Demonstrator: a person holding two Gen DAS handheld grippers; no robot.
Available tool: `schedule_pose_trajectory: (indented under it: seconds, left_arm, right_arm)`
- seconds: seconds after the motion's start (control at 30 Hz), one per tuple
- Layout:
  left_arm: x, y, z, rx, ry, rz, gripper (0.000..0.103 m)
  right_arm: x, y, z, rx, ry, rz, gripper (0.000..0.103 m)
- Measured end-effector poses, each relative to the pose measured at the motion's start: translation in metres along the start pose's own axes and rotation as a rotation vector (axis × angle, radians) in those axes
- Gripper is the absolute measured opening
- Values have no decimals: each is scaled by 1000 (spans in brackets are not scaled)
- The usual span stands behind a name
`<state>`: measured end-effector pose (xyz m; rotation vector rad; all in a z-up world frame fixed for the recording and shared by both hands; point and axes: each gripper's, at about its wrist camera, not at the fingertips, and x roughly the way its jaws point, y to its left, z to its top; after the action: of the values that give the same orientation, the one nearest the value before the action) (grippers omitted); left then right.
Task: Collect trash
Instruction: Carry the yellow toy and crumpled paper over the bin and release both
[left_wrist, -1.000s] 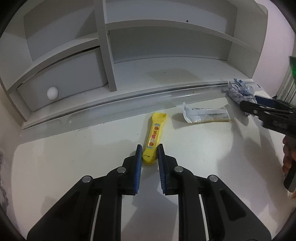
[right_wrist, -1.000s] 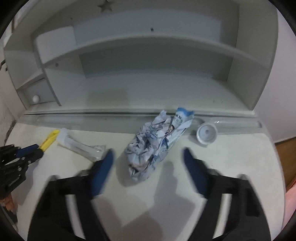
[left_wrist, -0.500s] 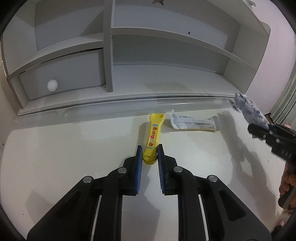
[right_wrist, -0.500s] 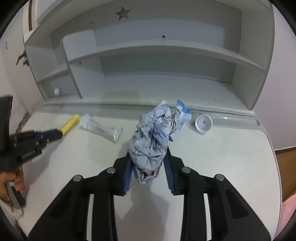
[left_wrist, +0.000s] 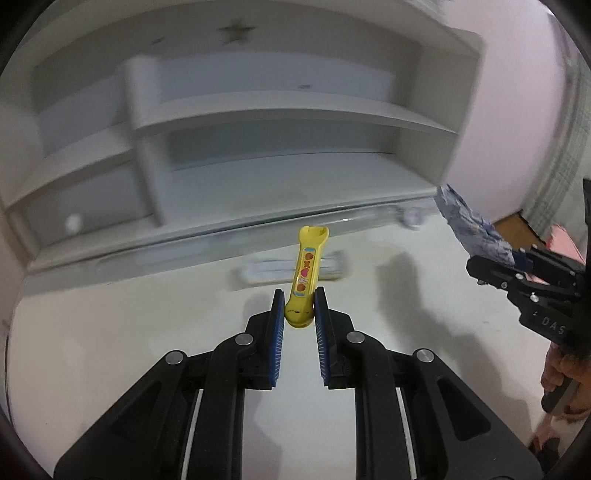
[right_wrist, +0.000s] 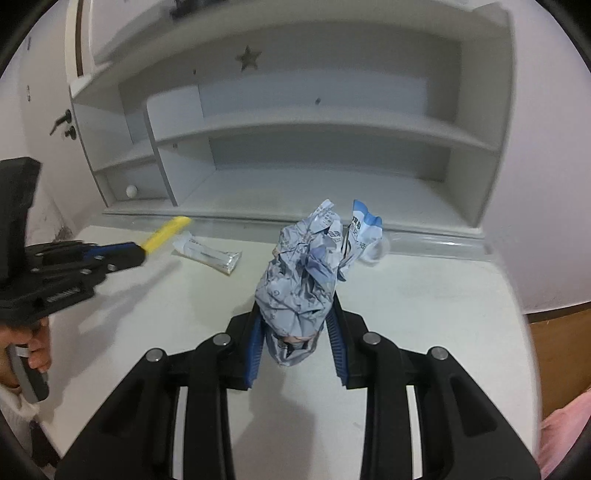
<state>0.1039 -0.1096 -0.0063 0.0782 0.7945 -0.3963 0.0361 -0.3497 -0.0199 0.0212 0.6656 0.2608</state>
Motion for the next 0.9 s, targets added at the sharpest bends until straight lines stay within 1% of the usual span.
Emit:
schedule_pose_trajectory:
  seconds: [0.07,0.13,0.23,0.27,0.37,0.43,0.47,0.53,0.6,0.67,0.73,0.77,0.83,0.87,0.9]
  left_arm:
    - [2,-31,4,43,2,-52,15]
    - [3,-68,8,88,8,-129,15]
    - [4,-144,10,205,17,-255,15]
    - [3,-175,8,259,21,-302,15]
    - [-4,-270,-6,424,42,-446,15]
    - [-4,-315,-18,499,88,-526,15]
    - [-2,-348,-31,550,123,-575,15]
    - [1,-384,-49,604,165,-618,15]
    - [5,-422,-73,653,233,-671,15]
    - [12,-451,-95,700,290,-694,15]
    - [24,-475,-119,745,349,-698,15]
    - [34,-486,-133,761,393,-694,15]
    - [60,-501,-161,787,475,-666,15]
    - [83,-509,-182,796,545,-643,15]
    - [100,-515,-190,796,586,-630,15]
  right_arm:
    - [-23,-15,-5,3,-18,-18,31]
    - [-52,-38,-14,15,-33,-61,31]
    - [-101,-80,-35,82,-51,-123,31]
    - [-120,-96,-45,114,-62,-146,31]
    - [-181,-139,-80,210,-91,-231,31]
    - [-216,-164,-111,273,-93,-280,31]
    - [-233,-180,-134,309,-79,-325,31]
    - [-252,-199,-165,360,-53,-381,31]
    - [-273,-217,-202,426,-30,-418,31]
    - [-284,-228,-231,454,-3,-451,31]
    - [-282,-240,-264,470,46,-481,31]
    - [-276,-248,-282,489,79,-490,31]
    - [-249,-266,-324,562,160,-448,31]
    - [-231,-275,-348,617,203,-402,31]
    - [-209,-286,-376,689,251,-340,31]
